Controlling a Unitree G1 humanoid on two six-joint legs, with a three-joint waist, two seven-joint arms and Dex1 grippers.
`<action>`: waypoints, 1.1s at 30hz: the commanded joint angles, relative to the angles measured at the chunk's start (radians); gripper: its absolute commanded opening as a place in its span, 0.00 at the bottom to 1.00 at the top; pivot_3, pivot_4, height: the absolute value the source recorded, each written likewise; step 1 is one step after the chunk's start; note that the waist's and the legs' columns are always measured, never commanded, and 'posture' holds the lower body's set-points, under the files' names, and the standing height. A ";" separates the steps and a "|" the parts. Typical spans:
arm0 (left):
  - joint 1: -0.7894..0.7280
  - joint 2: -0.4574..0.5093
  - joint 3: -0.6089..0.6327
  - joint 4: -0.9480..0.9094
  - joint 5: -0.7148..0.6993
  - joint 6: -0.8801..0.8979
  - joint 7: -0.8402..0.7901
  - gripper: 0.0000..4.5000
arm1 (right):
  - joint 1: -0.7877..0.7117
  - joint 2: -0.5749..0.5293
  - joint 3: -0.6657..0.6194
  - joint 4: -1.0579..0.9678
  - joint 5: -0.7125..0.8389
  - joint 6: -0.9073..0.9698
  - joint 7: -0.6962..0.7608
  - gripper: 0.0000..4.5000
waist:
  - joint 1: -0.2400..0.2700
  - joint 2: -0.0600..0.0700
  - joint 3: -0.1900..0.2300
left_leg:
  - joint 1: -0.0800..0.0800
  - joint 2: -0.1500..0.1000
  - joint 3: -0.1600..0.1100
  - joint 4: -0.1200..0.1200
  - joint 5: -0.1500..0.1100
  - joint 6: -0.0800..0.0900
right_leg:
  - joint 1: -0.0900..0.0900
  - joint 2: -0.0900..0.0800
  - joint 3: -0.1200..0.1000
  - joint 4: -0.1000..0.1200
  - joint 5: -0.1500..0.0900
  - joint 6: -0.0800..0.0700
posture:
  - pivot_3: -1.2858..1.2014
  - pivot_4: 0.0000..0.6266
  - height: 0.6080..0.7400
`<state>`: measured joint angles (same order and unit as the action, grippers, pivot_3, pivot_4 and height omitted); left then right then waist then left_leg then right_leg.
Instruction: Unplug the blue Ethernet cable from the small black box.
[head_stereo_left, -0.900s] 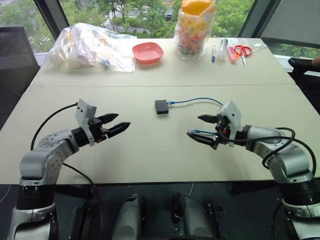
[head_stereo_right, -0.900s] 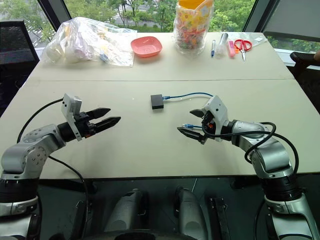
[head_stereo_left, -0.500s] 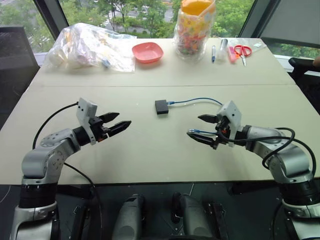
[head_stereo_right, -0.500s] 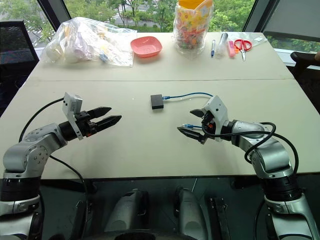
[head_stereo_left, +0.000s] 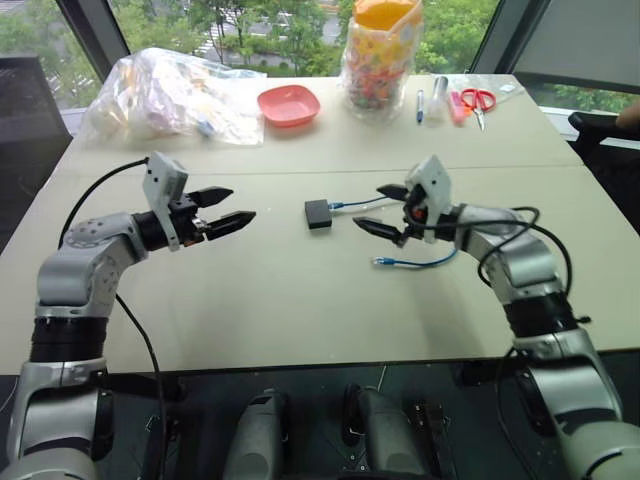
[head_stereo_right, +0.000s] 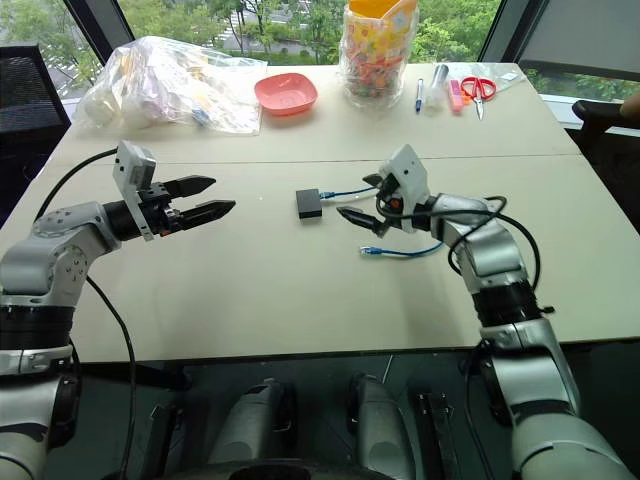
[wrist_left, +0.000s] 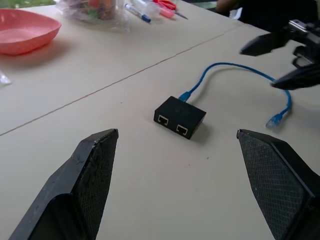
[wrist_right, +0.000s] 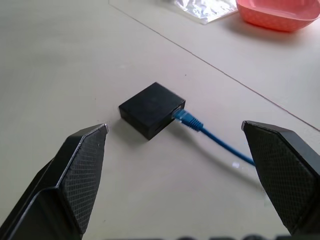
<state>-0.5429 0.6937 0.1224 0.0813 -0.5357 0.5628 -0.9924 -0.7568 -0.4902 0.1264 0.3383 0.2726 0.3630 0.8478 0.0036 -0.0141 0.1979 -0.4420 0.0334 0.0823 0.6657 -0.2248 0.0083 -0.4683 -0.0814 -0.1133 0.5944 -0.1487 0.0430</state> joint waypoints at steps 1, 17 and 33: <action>-0.002 0.019 0.002 -0.037 -0.024 0.021 -0.036 0.87 | -0.139 0.072 0.044 0.272 -0.094 -0.168 0.025 1.00 | -0.002 0.000 0.000 | 0.000 0.000 0.001 0.000 0.000 0.000 | 0.000 0.000 0.000 0.000 0.001 0.002 | 0.52 0.24 1.00; 0.288 -0.037 0.173 -0.337 -0.102 0.091 0.205 0.87 | -0.465 0.242 0.043 1.009 -0.361 -0.431 -0.178 1.00 | -0.021 0.000 0.000 | 0.003 0.000 0.000 0.000 0.001 -0.001 | 0.001 -0.001 0.002 0.004 0.002 0.002 | 0.52 0.24 1.00; 0.289 -0.048 0.145 -0.332 -0.085 0.068 0.261 0.89 | -0.442 0.358 0.013 1.021 -0.449 -0.352 -0.019 0.01 | -0.024 0.001 0.000 | 0.009 0.001 0.000 0.000 0.001 -0.002 | 0.006 0.000 0.002 0.004 0.001 0.001 | 0.52 0.24 1.00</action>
<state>-0.2482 0.6361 0.2507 -0.2197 -0.6201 0.6480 -0.7334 -1.2166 -0.1384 0.1312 1.3533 -0.1552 0.0044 0.8029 -0.0199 -0.0135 0.1979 -0.4326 0.0349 0.0821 0.6654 -0.2238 0.0067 -0.4616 -0.0812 -0.1115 0.5980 -0.1488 0.0422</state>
